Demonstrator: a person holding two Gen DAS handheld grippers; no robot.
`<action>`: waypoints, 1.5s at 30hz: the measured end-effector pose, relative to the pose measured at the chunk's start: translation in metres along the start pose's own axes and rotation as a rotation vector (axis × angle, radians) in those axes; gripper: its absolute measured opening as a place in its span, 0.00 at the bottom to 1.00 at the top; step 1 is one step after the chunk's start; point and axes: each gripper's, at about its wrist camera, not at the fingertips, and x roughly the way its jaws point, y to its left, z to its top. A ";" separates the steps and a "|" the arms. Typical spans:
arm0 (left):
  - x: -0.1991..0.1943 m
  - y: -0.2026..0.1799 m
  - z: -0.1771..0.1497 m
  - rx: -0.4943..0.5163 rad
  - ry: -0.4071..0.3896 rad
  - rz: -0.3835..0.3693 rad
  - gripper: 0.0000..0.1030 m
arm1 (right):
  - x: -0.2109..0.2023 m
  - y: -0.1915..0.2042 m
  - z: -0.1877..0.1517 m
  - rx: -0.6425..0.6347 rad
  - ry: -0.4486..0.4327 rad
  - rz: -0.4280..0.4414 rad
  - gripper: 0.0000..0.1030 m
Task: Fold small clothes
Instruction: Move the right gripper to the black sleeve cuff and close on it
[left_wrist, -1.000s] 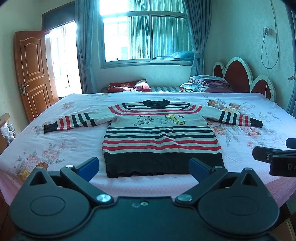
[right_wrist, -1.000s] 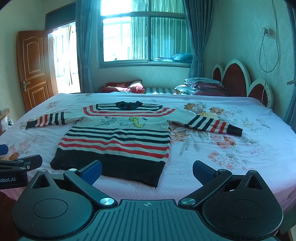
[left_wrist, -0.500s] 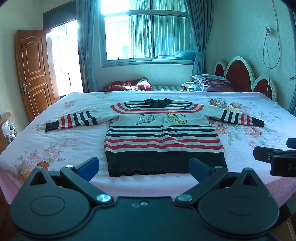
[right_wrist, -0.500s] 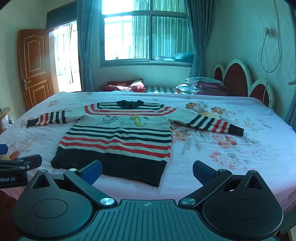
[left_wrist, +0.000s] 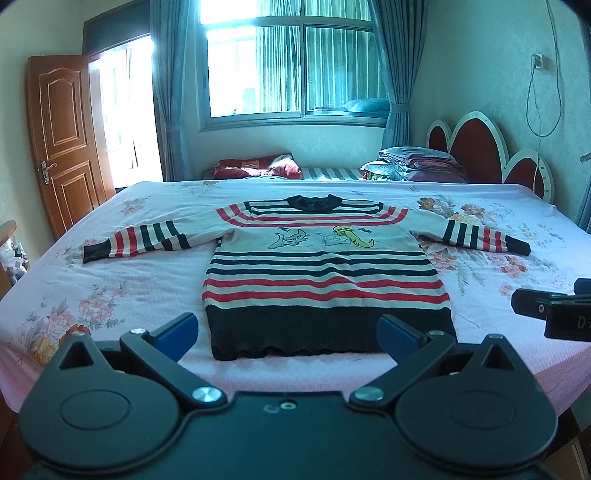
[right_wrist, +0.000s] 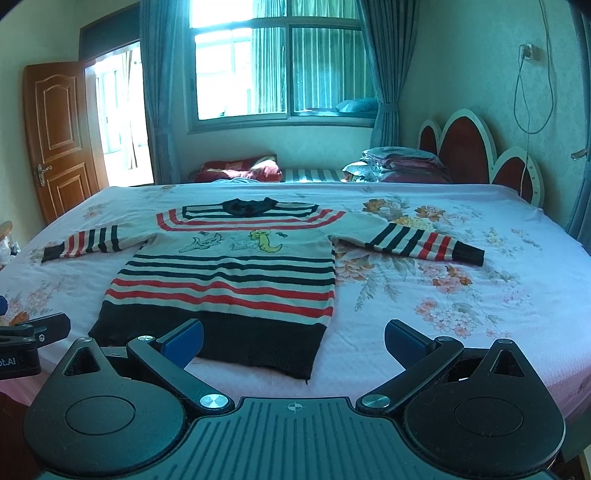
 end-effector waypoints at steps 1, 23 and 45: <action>0.006 0.001 0.003 -0.007 0.006 -0.012 1.00 | 0.004 -0.002 0.002 0.007 0.001 -0.008 1.00; 0.149 0.021 0.074 -0.008 0.034 -0.157 1.00 | 0.123 -0.021 0.062 0.146 -0.015 -0.181 1.00; 0.309 -0.101 0.121 0.111 0.138 -0.191 1.00 | 0.278 -0.232 0.102 0.413 0.096 -0.264 1.00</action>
